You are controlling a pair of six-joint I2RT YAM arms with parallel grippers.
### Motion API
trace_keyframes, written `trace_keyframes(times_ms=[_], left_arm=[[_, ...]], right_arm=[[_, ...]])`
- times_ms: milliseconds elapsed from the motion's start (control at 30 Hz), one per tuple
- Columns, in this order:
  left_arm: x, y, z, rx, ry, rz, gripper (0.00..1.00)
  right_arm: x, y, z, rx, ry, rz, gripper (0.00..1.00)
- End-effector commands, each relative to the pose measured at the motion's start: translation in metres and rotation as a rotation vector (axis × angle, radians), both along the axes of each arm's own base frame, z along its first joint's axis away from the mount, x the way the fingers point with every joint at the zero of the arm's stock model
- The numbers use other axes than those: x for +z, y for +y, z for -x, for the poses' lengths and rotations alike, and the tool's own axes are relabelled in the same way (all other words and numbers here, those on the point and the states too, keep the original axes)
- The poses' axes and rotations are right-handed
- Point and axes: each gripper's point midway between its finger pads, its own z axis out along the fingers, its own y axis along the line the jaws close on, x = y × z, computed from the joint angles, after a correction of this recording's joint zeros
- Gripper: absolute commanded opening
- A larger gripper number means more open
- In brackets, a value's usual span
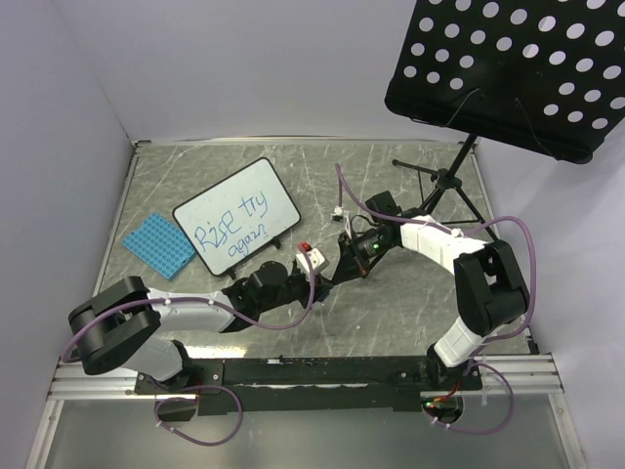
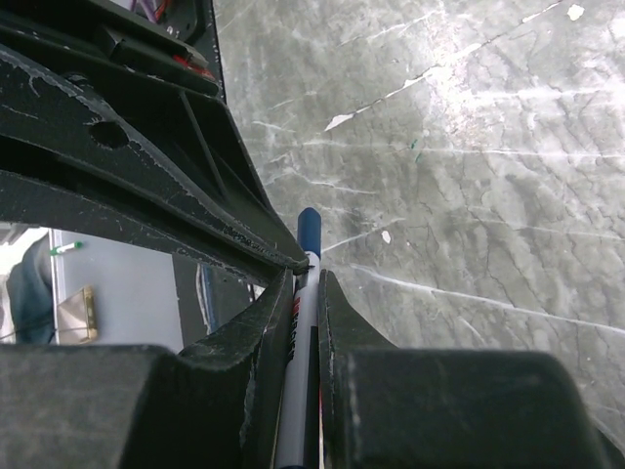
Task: Write a sentence on the whiteboard
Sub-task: Insert the whiteboard marker without the cap into the pen cap.
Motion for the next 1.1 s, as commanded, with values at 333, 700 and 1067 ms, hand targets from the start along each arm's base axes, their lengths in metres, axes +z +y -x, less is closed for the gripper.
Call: trace_keyframes(times_ms=[333, 700, 1067], left_arm=[[0.096, 0.029, 0.012, 0.010, -0.059, 0.265, 0.74], [0.059, 0.049, 0.026, -0.161, 0.228, 0.211, 0.99], [0.029, 0.030, 0.043, -0.340, 0.382, 0.137, 0.90]], right_arm=[[0.020, 0.007, 0.003, 0.011, 0.049, -0.087, 0.00], [0.037, 0.007, 0.014, 0.077, -0.008, -0.168, 0.00], [0.042, 0.007, 0.018, 0.096, -0.011, -0.190, 0.00]])
